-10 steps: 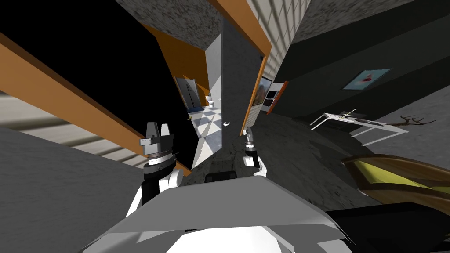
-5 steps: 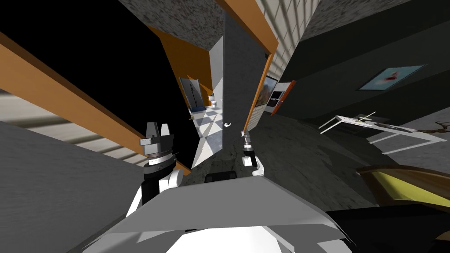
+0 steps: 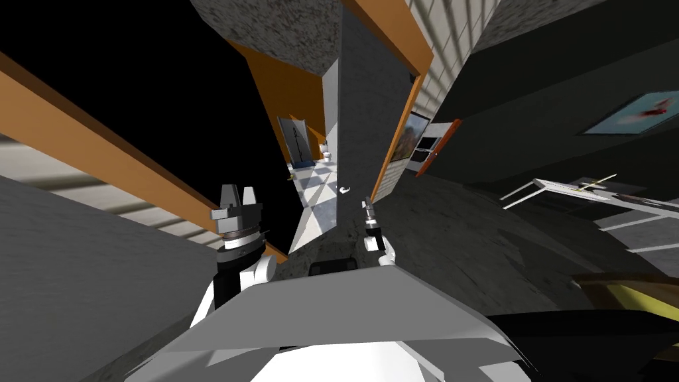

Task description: Push the door open

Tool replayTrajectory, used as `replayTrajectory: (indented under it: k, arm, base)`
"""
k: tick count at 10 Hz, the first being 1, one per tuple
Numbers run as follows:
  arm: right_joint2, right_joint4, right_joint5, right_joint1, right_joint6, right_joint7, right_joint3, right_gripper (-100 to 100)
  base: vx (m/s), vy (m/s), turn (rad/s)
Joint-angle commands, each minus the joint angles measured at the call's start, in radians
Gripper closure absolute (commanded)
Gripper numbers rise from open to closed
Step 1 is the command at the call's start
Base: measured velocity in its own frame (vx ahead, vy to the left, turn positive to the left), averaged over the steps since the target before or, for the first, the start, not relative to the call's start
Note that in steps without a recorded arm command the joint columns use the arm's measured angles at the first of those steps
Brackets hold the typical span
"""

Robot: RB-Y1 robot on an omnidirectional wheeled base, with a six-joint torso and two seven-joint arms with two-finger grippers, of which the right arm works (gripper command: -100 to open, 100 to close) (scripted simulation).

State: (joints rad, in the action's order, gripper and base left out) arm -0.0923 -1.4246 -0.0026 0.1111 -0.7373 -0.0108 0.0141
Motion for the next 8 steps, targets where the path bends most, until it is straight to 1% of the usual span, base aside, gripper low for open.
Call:
replayTrajectory:
  k: [1, 2, 3, 4, 5, 8]
  arm:
    - [-0.002, 0.048, 0.000, -0.018, -0.003, -0.005, 0.001, -100]
    - [-0.003, 0.072, 0.001, -0.030, -0.006, -0.008, 0.002, -100]
    - [-0.003, 0.081, 0.001, -0.030, -0.006, -0.008, 0.002, -100]
    - [-0.003, 0.114, 0.001, -0.043, -0.009, -0.011, 0.003, -100]
    - [-0.004, 0.147, 0.001, -0.055, -0.013, -0.013, 0.004, -100]
    - [-0.004, 0.235, 0.002, -0.090, -0.022, -0.021, 0.007, -100]
  base:
    - [0.055, -0.072, 0.147]
    - [0.068, -0.093, 0.161]
    - [0.047, -0.063, 0.036]
    - [0.035, -0.043, 0.058]
    - [0.052, -0.062, 0.143]
    - [0.063, -0.096, 0.142]
